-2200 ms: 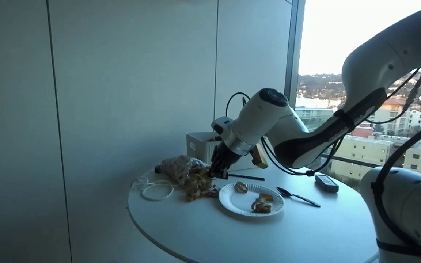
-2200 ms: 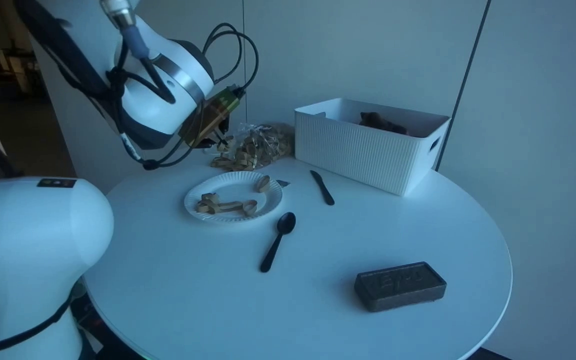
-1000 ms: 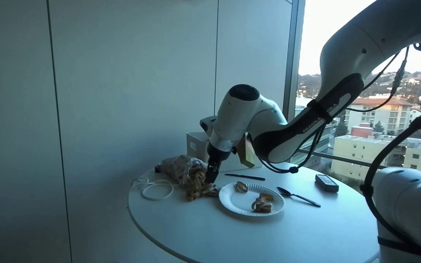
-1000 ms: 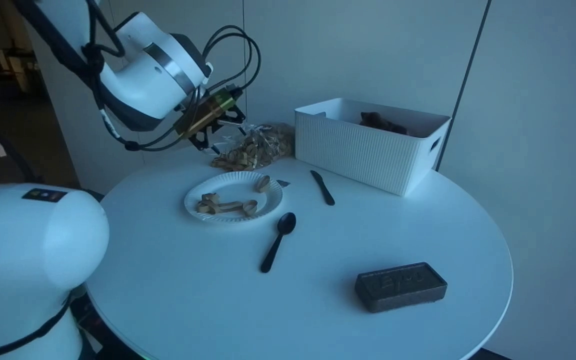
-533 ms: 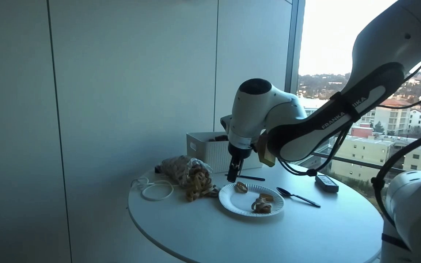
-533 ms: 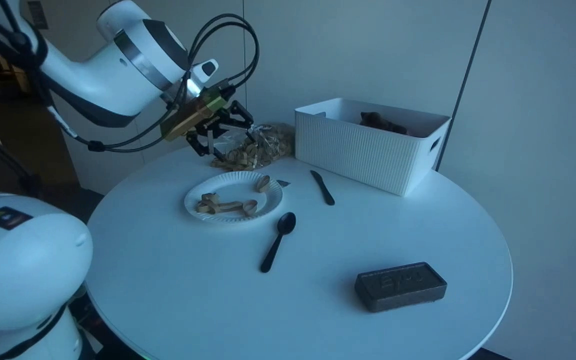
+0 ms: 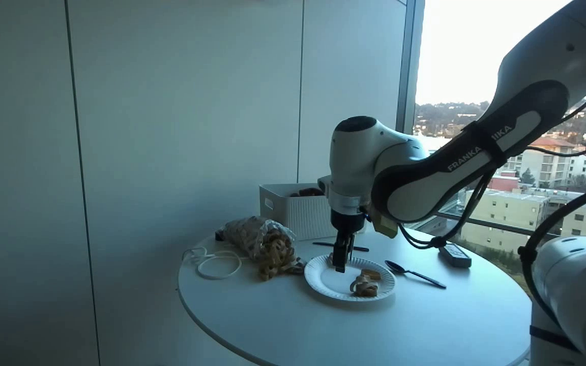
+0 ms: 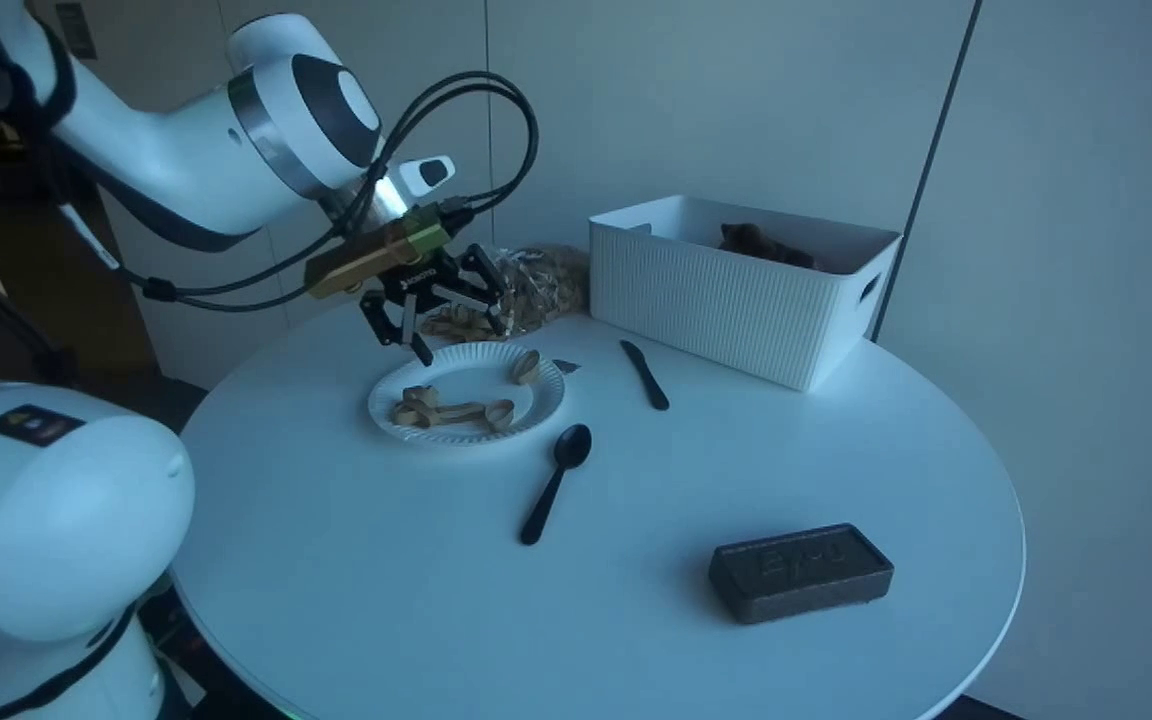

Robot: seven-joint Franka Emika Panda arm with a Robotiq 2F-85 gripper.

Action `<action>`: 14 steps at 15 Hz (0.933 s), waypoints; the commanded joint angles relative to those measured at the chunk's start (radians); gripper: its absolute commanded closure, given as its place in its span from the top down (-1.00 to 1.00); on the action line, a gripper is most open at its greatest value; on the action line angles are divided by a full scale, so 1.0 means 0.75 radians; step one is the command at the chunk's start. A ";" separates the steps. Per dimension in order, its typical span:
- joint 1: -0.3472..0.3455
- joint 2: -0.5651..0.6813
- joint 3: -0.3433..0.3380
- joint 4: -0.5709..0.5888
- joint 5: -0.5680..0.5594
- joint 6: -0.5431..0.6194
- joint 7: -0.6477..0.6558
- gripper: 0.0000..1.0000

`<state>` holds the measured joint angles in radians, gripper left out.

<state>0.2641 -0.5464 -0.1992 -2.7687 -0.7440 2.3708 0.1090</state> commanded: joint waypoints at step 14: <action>0.271 -0.059 -0.423 0.001 0.274 -0.201 -0.131 1.00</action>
<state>0.4211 -0.6046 -0.4766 -2.7682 -0.5411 2.1988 0.0140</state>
